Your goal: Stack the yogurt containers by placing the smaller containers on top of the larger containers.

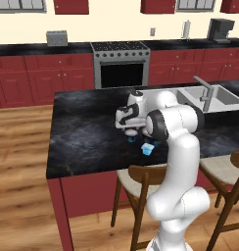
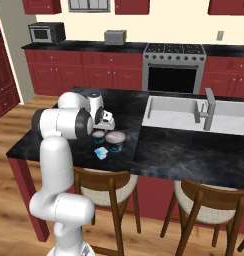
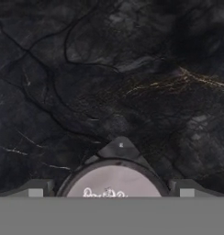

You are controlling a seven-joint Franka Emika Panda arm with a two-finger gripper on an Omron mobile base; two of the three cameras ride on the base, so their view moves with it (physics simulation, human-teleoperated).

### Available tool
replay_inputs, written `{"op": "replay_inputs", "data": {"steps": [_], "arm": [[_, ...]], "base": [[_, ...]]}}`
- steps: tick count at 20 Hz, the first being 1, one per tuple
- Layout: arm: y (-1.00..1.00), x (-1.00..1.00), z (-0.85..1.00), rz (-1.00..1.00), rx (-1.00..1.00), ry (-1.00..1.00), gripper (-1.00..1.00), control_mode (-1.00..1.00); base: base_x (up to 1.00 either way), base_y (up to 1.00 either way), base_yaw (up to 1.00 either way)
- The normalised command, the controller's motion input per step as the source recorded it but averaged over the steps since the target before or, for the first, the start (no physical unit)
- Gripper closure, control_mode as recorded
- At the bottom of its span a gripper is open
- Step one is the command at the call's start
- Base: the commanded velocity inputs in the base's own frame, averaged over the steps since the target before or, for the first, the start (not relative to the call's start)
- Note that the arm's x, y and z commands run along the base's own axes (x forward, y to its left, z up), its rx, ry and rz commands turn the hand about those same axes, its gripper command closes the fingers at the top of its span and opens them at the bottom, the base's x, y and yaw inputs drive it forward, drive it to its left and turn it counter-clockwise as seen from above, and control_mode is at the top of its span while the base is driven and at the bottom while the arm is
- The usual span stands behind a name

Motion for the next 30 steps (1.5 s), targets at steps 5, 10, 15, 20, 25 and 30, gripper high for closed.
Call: {"op": "replay_inputs", "data": {"steps": [5,10,15,20,25,30], "arm": [[-0.14,0.0,0.0,0.0,-0.01,0.0,-1.0,-1.0],[-0.07,-0.04,-0.08,0.0,-0.02,0.0,-1.0,-1.0],[0.01,-0.07,-0.16,0.0,-0.01,0.0,-1.0,-1.0],[0.09,-0.01,-0.17,0.0,0.0,0.04,-1.0,-1.0],[0.13,0.0,-0.18,0.0,0.0,0.07,-1.0,-1.0],[0.2,-0.04,-0.17,0.0,0.0,0.13,-1.0,-1.0]], "base": [[0.0,0.0,0.0],[0.0,0.0,0.0],[0.0,0.0,0.0],[0.0,0.0,0.0],[0.0,0.0,0.0],[0.0,0.0,0.0]]}}
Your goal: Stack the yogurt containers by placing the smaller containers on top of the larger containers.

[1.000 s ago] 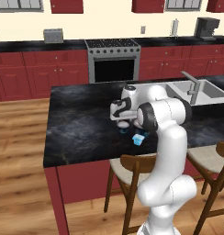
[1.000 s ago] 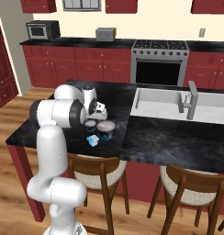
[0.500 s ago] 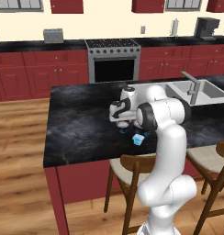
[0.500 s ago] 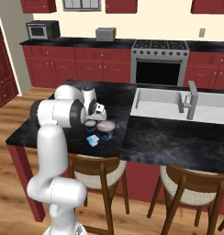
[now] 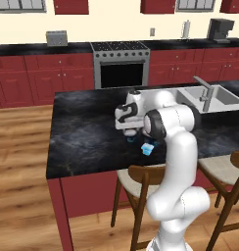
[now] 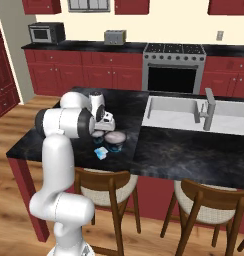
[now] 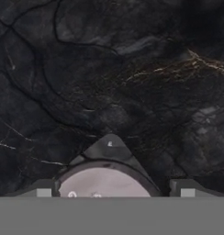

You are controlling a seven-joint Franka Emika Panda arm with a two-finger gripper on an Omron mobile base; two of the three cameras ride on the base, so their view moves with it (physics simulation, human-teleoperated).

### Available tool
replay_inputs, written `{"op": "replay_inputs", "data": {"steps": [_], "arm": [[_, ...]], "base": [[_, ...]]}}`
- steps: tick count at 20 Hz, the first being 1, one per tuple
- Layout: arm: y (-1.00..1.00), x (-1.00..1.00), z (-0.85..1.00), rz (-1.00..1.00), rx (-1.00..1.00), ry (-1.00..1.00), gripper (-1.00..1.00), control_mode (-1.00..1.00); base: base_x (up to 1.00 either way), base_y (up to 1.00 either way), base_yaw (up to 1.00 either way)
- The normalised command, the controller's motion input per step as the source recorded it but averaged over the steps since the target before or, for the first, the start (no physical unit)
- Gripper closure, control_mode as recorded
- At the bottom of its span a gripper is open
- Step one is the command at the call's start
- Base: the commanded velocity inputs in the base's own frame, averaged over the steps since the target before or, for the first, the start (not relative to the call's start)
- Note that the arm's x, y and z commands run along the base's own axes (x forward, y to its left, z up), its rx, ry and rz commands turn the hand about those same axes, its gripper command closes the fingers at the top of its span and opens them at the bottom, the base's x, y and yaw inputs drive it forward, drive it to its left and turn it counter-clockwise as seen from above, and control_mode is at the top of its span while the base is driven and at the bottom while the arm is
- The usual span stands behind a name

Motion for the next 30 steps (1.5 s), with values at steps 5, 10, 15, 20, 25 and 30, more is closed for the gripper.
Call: {"op": "replay_inputs", "data": {"steps": [5,10,15,20,25,30], "arm": [[0.23,-0.16,-0.22,0.0,0.0,0.21,-1.0,-1.0],[0.22,-0.19,-0.23,0.0,0.01,0.25,-1.0,-1.0],[0.14,-0.01,-0.24,0.0,0.0,0.16,-1.0,-1.0],[0.15,0.0,-0.24,0.0,0.0,0.12,1.0,-1.0],[0.04,0.0,-0.06,0.0,0.0,0.03,1.0,-1.0],[0.0,0.0,0.0,0.0,0.0,0.0,1.0,-1.0]], "base": [[0.0,0.0,0.0],[0.0,0.0,0.0],[0.0,0.0,0.0],[0.0,0.0,0.0],[0.0,0.0,0.0],[0.0,0.0,0.0]]}}
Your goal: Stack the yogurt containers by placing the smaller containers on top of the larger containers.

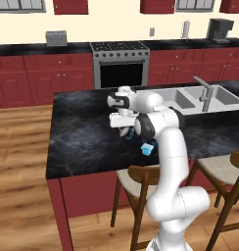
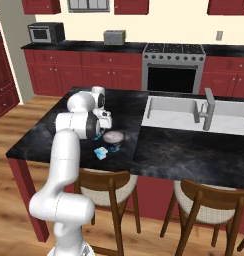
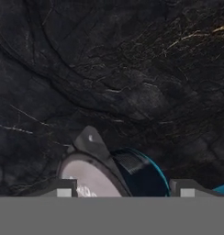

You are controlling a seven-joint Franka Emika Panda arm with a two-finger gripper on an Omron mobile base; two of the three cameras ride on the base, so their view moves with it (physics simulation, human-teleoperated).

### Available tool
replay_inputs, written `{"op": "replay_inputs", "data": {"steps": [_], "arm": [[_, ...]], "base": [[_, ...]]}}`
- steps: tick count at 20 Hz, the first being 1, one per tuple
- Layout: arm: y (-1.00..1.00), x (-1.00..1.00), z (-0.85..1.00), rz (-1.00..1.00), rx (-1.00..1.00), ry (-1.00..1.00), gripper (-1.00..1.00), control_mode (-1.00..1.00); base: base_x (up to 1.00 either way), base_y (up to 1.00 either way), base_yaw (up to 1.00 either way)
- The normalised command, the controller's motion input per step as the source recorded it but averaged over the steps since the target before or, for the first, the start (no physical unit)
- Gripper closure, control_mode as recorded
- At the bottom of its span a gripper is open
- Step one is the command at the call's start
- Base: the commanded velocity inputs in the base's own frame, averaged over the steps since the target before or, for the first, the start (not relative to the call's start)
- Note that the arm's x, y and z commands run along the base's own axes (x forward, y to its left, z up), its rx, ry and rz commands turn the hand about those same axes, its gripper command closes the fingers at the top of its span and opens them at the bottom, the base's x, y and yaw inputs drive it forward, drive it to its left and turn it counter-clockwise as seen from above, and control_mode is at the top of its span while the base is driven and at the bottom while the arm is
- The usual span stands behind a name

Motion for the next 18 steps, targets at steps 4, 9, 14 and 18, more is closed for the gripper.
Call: {"op": "replay_inputs", "data": {"steps": [4,9,14,18], "arm": [[-0.01,-0.04,0.09,-0.05,0.0,-0.02,1.0,-1.0],[-0.04,-0.07,0.36,-0.1,0.03,0.0,1.0,-1.0],[-0.08,-0.01,0.4,-0.11,0.05,0.0,1.0,-1.0],[-0.18,-0.12,0.41,-0.13,0.07,0.0,1.0,-1.0]], "base": [[0.0,0.0,0.0],[0.0,0.0,0.0],[0.0,0.0,0.0],[0.0,0.0,0.0]]}}
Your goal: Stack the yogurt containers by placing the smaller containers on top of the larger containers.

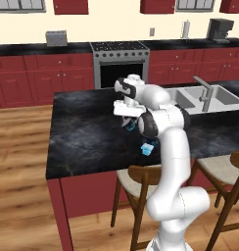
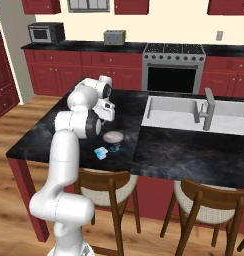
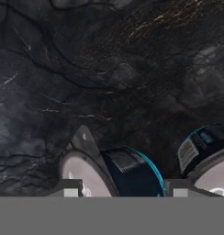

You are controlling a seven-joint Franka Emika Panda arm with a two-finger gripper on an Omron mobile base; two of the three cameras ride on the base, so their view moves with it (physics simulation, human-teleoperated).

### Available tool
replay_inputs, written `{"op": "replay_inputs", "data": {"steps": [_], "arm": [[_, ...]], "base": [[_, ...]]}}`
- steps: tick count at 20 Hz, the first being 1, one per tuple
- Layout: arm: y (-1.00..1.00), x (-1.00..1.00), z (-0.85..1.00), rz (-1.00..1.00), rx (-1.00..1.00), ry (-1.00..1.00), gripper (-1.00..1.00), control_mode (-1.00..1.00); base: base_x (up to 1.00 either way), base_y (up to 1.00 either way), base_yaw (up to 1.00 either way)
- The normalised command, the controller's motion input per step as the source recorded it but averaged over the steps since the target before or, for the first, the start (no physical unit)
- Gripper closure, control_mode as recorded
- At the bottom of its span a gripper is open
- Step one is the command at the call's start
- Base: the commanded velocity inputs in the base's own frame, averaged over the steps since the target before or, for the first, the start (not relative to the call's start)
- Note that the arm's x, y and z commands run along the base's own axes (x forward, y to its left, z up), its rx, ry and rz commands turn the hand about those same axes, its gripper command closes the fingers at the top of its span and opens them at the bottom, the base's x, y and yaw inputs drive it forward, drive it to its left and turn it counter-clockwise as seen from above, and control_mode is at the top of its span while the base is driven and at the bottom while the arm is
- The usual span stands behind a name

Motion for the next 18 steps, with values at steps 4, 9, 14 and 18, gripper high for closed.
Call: {"op": "replay_inputs", "data": {"steps": [4,9,14,18], "arm": [[-0.26,-0.2,0.44,-0.13,0.12,0.0,1.0,-1.0],[-0.33,-0.27,0.44,-0.11,0.15,0.0,1.0,-1.0],[-0.32,-0.48,0.31,-0.1,0.13,-0.03,1.0,-1.0],[-0.32,-0.59,0.16,-0.07,0.1,-0.06,1.0,-1.0]], "base": [[0.0,0.0,0.0],[0.0,0.0,0.0],[0.0,0.0,0.0],[0.0,0.0,0.0]]}}
